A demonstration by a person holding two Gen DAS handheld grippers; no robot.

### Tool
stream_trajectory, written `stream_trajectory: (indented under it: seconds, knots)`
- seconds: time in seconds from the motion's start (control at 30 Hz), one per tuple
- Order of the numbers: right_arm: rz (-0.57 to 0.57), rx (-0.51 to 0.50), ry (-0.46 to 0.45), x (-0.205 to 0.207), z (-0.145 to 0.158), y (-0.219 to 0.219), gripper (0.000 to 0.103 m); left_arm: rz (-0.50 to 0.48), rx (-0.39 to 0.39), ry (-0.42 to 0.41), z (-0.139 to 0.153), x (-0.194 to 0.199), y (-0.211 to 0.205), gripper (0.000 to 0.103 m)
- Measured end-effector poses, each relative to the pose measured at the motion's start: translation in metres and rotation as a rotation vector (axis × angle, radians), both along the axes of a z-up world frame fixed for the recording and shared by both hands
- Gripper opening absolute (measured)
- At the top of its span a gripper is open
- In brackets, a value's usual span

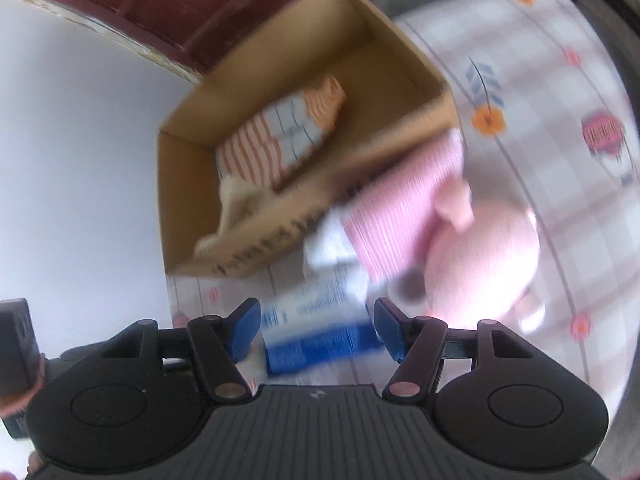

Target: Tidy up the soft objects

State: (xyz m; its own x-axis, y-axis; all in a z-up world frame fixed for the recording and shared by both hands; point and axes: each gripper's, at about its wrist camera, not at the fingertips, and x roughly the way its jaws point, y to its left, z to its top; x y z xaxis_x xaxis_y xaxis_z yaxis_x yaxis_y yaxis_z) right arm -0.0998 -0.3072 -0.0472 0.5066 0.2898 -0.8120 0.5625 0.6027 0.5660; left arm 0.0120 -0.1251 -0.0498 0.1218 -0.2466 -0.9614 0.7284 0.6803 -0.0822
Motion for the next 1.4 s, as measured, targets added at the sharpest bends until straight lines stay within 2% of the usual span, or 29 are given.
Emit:
stream_trajectory:
  seconds: [0.1,0.27,0.4,0.53,0.67,0.77,0.8,0.83,0.97,1.1,1.17,1.3,1.4]
  knots:
    - [0.023,-0.048,-0.053,0.013,0.005,-0.005,0.06,-0.053,-0.009,-0.063,-0.008,-0.002,-0.021,0.044]
    - [0.142,-0.13,-0.092,0.041,-0.003,-0.007,0.055,-0.137,-0.001,-0.137,-0.025,-0.01,-0.046,0.043]
    - [0.209,-0.159,-0.063,0.06,-0.023,-0.007,0.052,-0.179,0.006,-0.16,-0.038,-0.013,-0.06,0.037]
    - [0.251,-0.151,-0.067,0.07,-0.03,-0.004,0.051,-0.173,-0.016,-0.136,-0.042,-0.01,-0.067,0.034]
    - [0.233,-0.103,-0.09,0.066,-0.024,-0.01,0.047,-0.17,-0.021,-0.143,-0.042,-0.006,-0.07,0.034]
    - [0.224,-0.125,-0.086,0.067,-0.025,-0.013,0.035,-0.171,-0.012,-0.142,-0.044,-0.005,-0.073,0.032]
    - [0.225,-0.136,-0.07,0.068,-0.028,-0.014,0.029,-0.17,-0.01,-0.14,-0.046,-0.005,-0.074,0.03]
    - [0.221,-0.138,-0.05,0.069,-0.032,-0.015,0.028,-0.169,-0.007,-0.137,-0.046,-0.005,-0.075,0.029]
    - [0.16,-0.175,0.027,0.064,-0.042,-0.023,0.028,-0.166,0.002,-0.13,-0.051,-0.008,-0.081,0.025]
    - [0.109,-0.07,-0.032,0.051,-0.045,-0.034,0.029,-0.174,0.019,-0.123,-0.056,-0.008,-0.086,0.025]
    - [0.11,-0.028,-0.049,0.053,-0.047,-0.036,0.031,-0.168,0.026,-0.115,-0.059,-0.006,-0.088,0.021]
    - [0.108,0.05,-0.032,0.063,-0.059,-0.037,0.031,-0.145,0.026,-0.091,-0.063,-0.002,-0.09,0.008]
    - [0.079,0.121,-0.026,0.067,-0.07,-0.037,0.031,-0.152,0.023,-0.098,-0.061,-0.004,-0.091,0.005]
